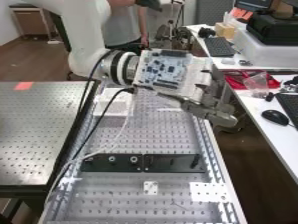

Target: Grab the chopstick and place it in the clear container

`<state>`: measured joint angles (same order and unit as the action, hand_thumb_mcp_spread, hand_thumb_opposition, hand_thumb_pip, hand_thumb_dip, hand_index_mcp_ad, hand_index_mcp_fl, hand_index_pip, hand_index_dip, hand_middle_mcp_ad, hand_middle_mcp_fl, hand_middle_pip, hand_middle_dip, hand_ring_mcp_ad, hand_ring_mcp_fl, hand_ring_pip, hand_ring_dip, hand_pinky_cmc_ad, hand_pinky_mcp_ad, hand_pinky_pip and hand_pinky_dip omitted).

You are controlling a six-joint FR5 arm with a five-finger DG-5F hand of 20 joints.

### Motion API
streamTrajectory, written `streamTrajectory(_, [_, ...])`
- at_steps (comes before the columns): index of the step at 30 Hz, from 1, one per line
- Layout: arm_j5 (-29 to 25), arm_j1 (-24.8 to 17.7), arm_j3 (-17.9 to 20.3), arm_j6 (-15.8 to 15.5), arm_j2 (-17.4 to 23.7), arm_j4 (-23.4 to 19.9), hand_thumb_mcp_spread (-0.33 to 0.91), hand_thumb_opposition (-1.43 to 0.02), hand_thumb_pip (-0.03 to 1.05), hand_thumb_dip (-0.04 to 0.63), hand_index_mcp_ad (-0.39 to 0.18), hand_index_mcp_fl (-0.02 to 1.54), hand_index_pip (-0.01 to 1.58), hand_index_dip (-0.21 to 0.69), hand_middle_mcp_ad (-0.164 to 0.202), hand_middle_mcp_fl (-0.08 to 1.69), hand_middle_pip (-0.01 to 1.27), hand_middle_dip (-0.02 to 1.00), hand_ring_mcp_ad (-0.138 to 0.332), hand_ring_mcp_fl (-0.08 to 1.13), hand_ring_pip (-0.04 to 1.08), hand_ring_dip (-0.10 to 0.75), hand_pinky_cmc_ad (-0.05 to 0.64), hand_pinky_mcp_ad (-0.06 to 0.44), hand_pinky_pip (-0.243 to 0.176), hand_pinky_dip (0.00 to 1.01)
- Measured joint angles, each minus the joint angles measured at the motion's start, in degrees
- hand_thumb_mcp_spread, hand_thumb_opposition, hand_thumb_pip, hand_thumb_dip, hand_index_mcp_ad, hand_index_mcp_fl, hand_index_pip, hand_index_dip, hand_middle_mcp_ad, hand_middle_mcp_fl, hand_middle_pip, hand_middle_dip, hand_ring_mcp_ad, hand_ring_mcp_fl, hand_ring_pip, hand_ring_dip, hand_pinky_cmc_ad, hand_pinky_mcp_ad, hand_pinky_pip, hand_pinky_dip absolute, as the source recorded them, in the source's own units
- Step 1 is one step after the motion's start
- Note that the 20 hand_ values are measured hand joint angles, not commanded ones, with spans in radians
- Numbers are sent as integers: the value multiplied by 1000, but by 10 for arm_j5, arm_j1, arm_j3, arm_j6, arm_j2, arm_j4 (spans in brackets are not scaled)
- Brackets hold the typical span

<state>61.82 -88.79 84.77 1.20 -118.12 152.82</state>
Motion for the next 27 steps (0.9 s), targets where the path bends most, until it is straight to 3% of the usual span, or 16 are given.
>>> streamTrajectory(4, [-15,-22,23,-29,26,6,627,-1080,508,250,-124,1138,730,79,-23,1237,518,574,101,747,24,389,550,183,59,176])
streamTrajectory(6, [-25,-32,30,-37,33,8,627,-1080,508,250,-124,1138,728,79,-23,1237,515,571,101,799,28,401,557,185,61,176])
streamTrajectory(10, [-70,-67,41,-56,45,16,627,-1080,508,250,-124,1143,717,89,-19,1237,515,574,101,768,16,389,557,185,63,176])
streamTrajectory(15, [-138,-115,40,-63,48,33,627,-1080,508,250,-124,1145,714,91,-23,1239,515,574,103,815,24,401,557,185,63,176])
streamTrajectory(21, [-223,-178,25,-65,39,57,627,-1082,508,250,-124,1145,710,93,-23,1237,515,571,99,815,24,393,557,183,66,178])
streamTrajectory(27, [-291,-233,-18,-65,8,101,632,-1094,508,250,-124,1147,695,96,-19,1236,515,571,93,799,19,398,545,183,63,180])
